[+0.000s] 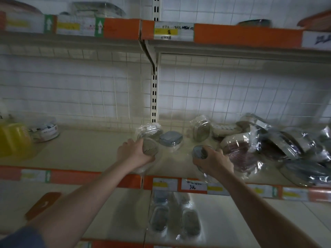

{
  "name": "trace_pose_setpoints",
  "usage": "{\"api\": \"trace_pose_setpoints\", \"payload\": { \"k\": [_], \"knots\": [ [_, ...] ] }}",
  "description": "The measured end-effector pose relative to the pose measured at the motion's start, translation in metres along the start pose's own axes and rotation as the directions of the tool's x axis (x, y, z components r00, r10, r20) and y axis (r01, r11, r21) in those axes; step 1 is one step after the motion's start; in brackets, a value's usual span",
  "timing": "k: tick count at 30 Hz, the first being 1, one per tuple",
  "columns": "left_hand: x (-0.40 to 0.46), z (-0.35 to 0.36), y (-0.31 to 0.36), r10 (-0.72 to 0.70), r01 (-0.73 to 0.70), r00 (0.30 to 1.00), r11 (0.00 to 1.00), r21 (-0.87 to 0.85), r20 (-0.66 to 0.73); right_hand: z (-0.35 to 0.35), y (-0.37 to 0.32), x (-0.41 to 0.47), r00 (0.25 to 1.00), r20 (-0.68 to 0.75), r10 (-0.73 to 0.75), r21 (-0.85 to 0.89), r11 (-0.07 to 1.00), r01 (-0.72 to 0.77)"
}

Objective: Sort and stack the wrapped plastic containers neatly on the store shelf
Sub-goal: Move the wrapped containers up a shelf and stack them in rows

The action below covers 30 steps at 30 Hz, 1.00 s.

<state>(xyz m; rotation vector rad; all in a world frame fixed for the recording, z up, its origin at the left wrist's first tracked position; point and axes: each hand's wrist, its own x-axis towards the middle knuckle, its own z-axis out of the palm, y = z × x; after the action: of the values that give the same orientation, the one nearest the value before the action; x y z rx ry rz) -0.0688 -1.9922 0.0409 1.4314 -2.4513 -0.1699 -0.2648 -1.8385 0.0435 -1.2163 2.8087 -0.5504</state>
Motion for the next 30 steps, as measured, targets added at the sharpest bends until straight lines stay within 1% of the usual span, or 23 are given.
{"api": "trace_pose_setpoints", "payload": {
  "k": [4,10,14,22,26,30],
  "knots": [
    [-0.036,-0.005,0.031,-0.052,0.053,0.998,0.998,0.028,-0.028,-0.011,0.037,-0.029,0.999,-0.031,-0.013,0.052,0.999,0.015],
    [-0.111,0.003,0.093,-0.107,0.108,0.993,0.994,0.015,-0.049,-0.033,0.113,-0.083,0.995,-0.060,-0.083,0.111,0.990,0.089],
    [-0.161,0.018,0.137,-0.142,0.140,0.988,0.989,-0.037,-0.064,-0.045,0.166,-0.117,0.992,-0.082,-0.099,0.123,0.987,0.108],
    [-0.226,0.058,0.204,-0.110,0.111,0.994,0.992,-0.058,0.009,-0.048,0.257,-0.161,0.999,0.030,-0.044,0.108,0.993,0.040],
    [-0.232,0.084,0.218,-0.096,0.100,0.994,0.990,-0.100,0.048,-0.038,0.289,-0.167,0.996,0.086,-0.013,0.106,0.994,0.004],
    [-0.227,0.119,0.225,-0.080,0.086,0.992,0.994,-0.060,0.096,-0.018,0.317,-0.163,0.992,0.125,0.025,0.103,0.994,-0.038]
  ]
}}
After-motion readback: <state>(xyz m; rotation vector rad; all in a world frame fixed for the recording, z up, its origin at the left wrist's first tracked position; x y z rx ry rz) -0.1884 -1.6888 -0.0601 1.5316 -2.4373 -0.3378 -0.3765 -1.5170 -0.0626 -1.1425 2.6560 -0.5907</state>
